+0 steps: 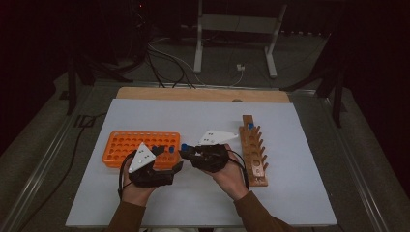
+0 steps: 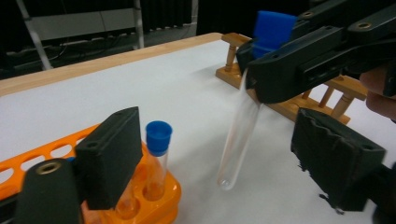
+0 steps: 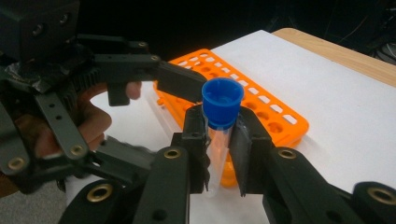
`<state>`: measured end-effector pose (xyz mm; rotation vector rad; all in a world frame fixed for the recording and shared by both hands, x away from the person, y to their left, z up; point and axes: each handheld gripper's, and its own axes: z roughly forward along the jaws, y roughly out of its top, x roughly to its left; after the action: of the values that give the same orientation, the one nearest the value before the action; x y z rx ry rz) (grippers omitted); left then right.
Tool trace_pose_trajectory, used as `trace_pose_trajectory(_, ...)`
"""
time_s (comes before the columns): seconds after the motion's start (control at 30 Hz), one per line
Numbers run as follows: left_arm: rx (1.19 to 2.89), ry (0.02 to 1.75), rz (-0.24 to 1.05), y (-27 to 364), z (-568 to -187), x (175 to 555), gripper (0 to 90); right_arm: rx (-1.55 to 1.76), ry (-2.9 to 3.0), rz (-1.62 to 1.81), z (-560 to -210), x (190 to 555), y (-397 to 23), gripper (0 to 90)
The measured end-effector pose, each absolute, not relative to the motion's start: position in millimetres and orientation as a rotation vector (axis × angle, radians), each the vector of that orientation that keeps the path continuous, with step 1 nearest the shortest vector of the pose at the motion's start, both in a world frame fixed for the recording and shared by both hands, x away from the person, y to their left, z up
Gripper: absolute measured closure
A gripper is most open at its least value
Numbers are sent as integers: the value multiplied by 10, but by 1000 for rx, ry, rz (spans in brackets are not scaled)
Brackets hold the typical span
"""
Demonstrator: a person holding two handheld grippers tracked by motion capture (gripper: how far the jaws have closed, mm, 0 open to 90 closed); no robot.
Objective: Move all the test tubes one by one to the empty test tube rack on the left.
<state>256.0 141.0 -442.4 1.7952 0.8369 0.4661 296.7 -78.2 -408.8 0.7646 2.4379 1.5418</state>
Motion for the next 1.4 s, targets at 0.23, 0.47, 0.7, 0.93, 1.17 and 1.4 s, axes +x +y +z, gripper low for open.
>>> trace_pose_trajectory(0.23,1822,797,448,1370,-4433,2552,500,742,2450,1548,-4100,2942,-708,766)
trace_pose_trajectory(0.47,1855,771,434,1353,-4453,2555,710,734,2454,1550,-4095,2930,-687,766)
trace_pose_trajectory(0.7,1862,762,425,1355,-4461,2557,775,734,2459,1550,-4100,2924,-682,766)
trace_pose_trajectory(0.93,1861,773,418,1394,-4464,2569,780,710,2437,1535,-4093,2907,-703,694)
trace_pose_trajectory(1.17,1829,826,409,1580,-4482,2605,780,722,2401,1542,-4051,2910,-820,523)
trace_pose_trajectory(1.4,1799,851,411,1754,-4455,2615,780,779,2364,1512,-4086,2965,-983,405)
